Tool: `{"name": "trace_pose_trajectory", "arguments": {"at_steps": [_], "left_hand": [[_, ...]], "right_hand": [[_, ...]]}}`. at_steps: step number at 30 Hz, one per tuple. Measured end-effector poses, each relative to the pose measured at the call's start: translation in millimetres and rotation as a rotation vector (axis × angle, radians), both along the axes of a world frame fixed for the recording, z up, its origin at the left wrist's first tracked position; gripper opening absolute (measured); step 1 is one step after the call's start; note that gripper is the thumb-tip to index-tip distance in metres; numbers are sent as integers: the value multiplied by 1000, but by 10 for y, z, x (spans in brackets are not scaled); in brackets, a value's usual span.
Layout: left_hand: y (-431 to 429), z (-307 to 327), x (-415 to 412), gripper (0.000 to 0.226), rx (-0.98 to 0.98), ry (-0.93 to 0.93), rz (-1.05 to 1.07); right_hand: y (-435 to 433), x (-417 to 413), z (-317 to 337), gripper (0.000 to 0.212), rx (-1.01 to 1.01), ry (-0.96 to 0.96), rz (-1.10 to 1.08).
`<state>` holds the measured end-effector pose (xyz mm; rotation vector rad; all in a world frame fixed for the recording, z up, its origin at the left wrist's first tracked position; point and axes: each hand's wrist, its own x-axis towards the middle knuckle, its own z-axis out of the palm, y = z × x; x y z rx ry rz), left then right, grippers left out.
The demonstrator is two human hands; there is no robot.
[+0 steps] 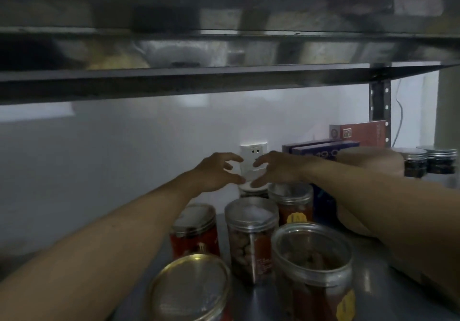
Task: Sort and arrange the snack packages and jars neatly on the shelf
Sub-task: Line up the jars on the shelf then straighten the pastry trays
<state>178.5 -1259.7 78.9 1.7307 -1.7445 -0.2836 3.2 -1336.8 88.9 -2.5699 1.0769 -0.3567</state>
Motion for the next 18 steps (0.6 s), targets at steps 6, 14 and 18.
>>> {"name": "trace_pose_trajectory", "arguments": {"at_steps": [6, 14, 18], "left_hand": [[-41, -105, 179, 61, 25, -6, 18], [26, -158, 344, 65, -7, 11, 39], [122, -123, 409, 79, -49, 67, 46]], "right_hand": [[-111, 281, -106, 79, -42, 199, 3], [-192, 330, -177, 76, -68, 57, 47], [-130, 326, -130, 80, -72, -224, 62]]}}
